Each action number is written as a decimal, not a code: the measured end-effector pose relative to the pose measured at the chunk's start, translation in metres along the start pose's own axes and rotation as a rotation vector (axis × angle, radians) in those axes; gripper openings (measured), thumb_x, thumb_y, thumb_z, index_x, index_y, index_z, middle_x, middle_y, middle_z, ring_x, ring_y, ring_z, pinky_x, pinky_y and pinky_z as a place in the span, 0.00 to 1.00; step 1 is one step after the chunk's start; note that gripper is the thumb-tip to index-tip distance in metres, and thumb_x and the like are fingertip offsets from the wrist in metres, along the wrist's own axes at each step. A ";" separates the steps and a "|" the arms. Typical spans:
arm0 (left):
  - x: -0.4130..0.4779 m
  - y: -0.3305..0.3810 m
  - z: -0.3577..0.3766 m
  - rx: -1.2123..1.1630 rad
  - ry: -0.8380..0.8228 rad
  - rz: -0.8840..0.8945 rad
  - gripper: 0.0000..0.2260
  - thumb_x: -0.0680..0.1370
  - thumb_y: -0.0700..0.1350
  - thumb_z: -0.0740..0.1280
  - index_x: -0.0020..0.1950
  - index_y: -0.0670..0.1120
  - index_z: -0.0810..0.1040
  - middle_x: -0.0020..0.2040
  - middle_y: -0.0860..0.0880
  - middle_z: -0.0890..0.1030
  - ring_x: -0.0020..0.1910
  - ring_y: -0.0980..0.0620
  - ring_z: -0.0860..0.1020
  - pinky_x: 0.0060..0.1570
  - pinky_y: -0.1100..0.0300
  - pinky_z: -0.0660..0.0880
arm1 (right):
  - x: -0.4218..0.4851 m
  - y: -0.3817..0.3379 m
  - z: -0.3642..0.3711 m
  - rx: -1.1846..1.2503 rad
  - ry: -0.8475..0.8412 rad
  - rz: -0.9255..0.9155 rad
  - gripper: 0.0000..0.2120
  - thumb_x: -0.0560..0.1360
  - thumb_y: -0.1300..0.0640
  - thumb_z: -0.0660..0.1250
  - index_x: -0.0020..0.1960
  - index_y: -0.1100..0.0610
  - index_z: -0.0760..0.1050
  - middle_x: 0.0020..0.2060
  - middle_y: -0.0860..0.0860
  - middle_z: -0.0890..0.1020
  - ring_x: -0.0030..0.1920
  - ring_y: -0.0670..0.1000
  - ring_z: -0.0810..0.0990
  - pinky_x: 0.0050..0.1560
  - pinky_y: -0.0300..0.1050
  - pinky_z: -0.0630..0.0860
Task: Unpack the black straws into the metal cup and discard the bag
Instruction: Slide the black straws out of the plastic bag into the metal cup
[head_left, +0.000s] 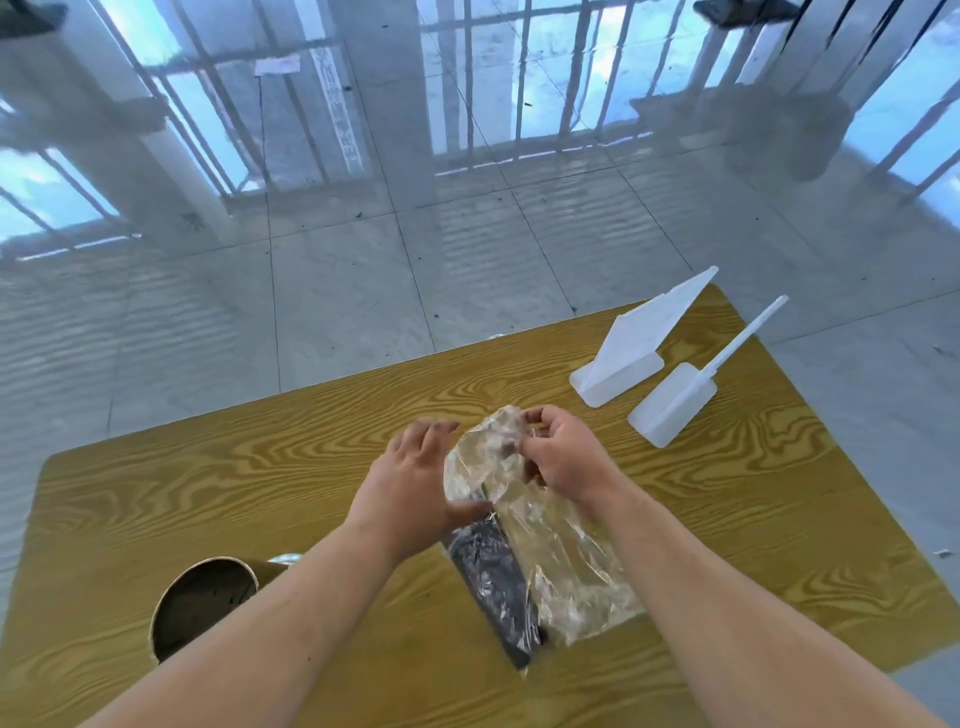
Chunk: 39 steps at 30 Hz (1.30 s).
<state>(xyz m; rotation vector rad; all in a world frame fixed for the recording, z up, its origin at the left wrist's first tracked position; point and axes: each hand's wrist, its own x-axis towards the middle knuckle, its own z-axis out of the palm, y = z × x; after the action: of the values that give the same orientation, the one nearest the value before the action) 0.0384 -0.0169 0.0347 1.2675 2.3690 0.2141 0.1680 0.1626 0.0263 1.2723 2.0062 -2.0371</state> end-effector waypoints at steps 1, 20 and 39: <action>-0.003 0.001 -0.010 -0.019 0.022 -0.003 0.53 0.69 0.80 0.64 0.84 0.54 0.46 0.83 0.48 0.58 0.82 0.44 0.60 0.79 0.47 0.61 | -0.004 -0.010 0.003 0.012 -0.019 -0.026 0.11 0.81 0.64 0.69 0.61 0.55 0.78 0.45 0.53 0.90 0.31 0.46 0.80 0.29 0.36 0.74; -0.094 -0.034 -0.222 -0.609 0.564 -0.055 0.06 0.80 0.41 0.72 0.44 0.49 0.81 0.39 0.42 0.84 0.34 0.46 0.83 0.34 0.62 0.75 | -0.087 -0.194 0.071 -0.424 0.350 -0.649 0.22 0.76 0.44 0.74 0.66 0.47 0.74 0.56 0.43 0.80 0.54 0.48 0.78 0.50 0.45 0.71; -0.249 -0.102 -0.368 -0.841 0.864 0.147 0.10 0.83 0.42 0.69 0.44 0.55 0.82 0.36 0.52 0.83 0.26 0.53 0.77 0.24 0.59 0.72 | -0.156 -0.235 0.214 0.347 -0.311 -0.201 0.48 0.68 0.30 0.74 0.80 0.52 0.63 0.79 0.61 0.69 0.77 0.66 0.71 0.74 0.67 0.69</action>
<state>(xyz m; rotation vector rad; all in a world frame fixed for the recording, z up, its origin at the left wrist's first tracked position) -0.0842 -0.2535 0.4047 0.9902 2.2834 1.8848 0.0366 -0.0554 0.2728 0.7385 1.7557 -2.5731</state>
